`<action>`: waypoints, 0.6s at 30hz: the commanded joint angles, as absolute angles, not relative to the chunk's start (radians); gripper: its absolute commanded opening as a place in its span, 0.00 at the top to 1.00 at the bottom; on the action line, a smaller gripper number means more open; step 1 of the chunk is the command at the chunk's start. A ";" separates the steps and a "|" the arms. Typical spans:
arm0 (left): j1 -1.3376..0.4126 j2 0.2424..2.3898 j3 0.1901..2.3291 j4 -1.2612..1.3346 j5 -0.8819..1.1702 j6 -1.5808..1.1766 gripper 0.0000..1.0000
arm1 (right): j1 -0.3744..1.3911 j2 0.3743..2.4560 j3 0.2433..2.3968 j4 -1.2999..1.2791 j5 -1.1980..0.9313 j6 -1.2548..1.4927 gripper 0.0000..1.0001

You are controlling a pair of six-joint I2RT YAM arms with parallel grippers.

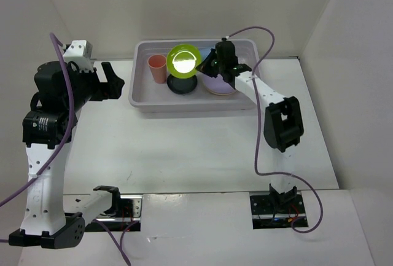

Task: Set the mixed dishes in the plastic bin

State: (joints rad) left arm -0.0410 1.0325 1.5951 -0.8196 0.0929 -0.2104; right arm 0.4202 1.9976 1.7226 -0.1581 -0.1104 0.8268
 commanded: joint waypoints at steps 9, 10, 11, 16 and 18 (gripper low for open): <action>-0.043 1.031 1.582 -0.772 0.106 -0.209 0.01 | 0.391 2.276 1.926 -0.273 -0.181 0.772 1.00; -0.043 1.031 1.582 -0.772 0.106 -0.209 0.01 | 0.391 2.298 1.948 -0.285 -0.181 0.772 1.00; -0.043 1.031 1.582 -0.772 0.106 -0.209 0.01 | 0.391 2.334 1.985 -0.304 -0.181 0.762 1.00; -0.043 1.040 1.582 -0.772 0.115 -0.209 0.01 | 0.371 2.416 2.074 -0.314 -0.181 0.772 1.00; -0.043 1.040 1.582 -0.772 0.115 -0.209 0.01 | 0.371 2.447 2.120 -0.353 -0.190 0.781 0.99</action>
